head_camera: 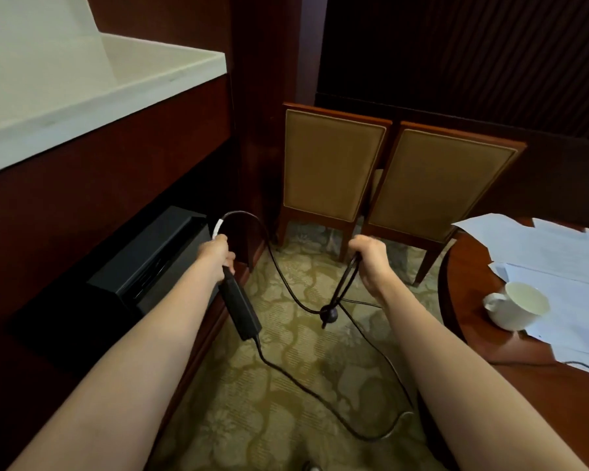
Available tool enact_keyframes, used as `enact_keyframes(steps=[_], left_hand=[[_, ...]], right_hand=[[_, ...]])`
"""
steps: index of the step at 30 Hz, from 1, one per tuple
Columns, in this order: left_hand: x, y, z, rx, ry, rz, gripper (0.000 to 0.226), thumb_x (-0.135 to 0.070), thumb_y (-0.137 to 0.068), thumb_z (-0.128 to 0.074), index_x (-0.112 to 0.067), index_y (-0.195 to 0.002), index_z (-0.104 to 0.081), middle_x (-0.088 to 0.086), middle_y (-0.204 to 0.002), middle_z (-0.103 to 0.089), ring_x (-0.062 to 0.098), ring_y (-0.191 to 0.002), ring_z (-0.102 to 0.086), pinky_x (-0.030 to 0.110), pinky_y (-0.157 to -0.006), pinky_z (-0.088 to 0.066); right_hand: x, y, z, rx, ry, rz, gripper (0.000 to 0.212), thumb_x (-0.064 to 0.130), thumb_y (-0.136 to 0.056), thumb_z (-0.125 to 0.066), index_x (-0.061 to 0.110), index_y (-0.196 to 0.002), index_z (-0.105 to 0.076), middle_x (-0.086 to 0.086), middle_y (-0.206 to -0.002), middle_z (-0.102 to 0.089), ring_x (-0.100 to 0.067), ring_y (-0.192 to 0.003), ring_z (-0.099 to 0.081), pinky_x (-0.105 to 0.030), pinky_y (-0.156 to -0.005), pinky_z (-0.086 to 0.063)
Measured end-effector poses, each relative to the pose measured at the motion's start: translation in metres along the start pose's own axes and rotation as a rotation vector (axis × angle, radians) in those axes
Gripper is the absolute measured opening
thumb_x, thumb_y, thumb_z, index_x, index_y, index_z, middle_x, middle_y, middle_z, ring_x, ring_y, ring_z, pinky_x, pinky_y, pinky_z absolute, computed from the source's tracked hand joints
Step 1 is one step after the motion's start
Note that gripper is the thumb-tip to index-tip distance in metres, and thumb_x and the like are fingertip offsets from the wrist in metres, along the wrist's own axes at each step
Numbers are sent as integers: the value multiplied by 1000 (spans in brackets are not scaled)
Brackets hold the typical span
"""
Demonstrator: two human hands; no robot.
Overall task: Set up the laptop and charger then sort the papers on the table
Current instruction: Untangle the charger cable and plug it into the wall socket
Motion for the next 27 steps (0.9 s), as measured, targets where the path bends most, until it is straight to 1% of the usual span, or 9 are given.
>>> enact_keyframes(steps=[3,5,7,10,13,16,19,23,27], left_hand=[[11,14,-28,135,-101,71,32,-23,-102,-25,-4,-91,-48,8,-55,-51,5,-14,-22,9,-33,-33],[22,31,-50,231,-163,100,40,-21,-104,-21,6,-121,-45,17,-82,-63,5,-15,-35,6,-47,-43],[37,47,-71,338,-259,124,49,-23,-104,-20,11,-136,-35,22,-113,-64,6,-22,-48,6,-29,-28],[66,58,-100,486,-464,131,52,-28,-105,-18,4,-145,-23,21,-101,-70,8,-26,-52,9,-25,-22],[94,67,-127,573,-611,198,52,-31,-104,-16,-5,-149,-15,17,-133,-54,15,-62,-71,14,-76,-51],[109,73,-139,638,-791,113,56,-43,-101,-25,-5,-142,-34,15,-140,-48,28,-106,-61,24,-74,-48],[134,62,-149,761,-856,119,82,-71,-76,-54,-10,-131,-54,9,-137,-53,26,-123,-52,35,-103,-40],[126,67,-156,688,-758,50,40,-35,-85,-65,-14,-119,-65,4,-133,-56,22,-114,-56,26,-88,-43],[111,58,-155,442,-590,-77,23,-24,-90,-62,-10,-108,-68,7,-115,-63,12,-52,-41,21,-46,-33]], right_hand=[[9,5,4,-61,-134,-46,25,0,-54,-42,18,-54,-25,1,-56,-21,-11,-56,-15,-26,-55,-14],[11,8,6,-115,-209,-92,27,-4,-63,-38,17,-52,-25,2,-51,-23,-11,-54,-14,-26,-55,-14],[13,11,7,-149,-269,-119,33,-8,-71,-33,17,-50,-26,5,-43,-25,-11,-53,-14,-23,-54,-17],[18,20,4,-150,-397,-146,32,1,-60,-38,20,-37,-29,4,-52,-24,-11,-51,-17,-23,-52,-21],[19,26,5,-137,-577,-177,38,-2,-59,-34,22,-30,-29,6,-46,-27,-12,-51,-18,-24,-53,-23],[21,31,9,-151,-710,-180,18,3,-46,-35,19,-41,-27,3,-52,-26,-13,-52,-19,-25,-55,-23],[22,34,17,-165,-765,-183,17,4,-45,-33,18,-45,-24,1,-59,-24,-13,-52,-20,-27,-59,-23],[24,35,37,-176,-663,-218,24,-2,-49,-30,18,-36,-27,0,-60,-24,-12,-53,-23,-27,-66,-33],[10,27,74,-235,-235,-255,33,-11,-77,-26,10,-56,-39,-4,-65,-33,-14,-56,-32,-28,-68,-41]])
Point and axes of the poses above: each hand's wrist, its own y-axis away from the middle knuckle, its own z-axis out of the back of the hand, x = y × z, the point moved 4 cm from there along -y, towards the middle knuckle
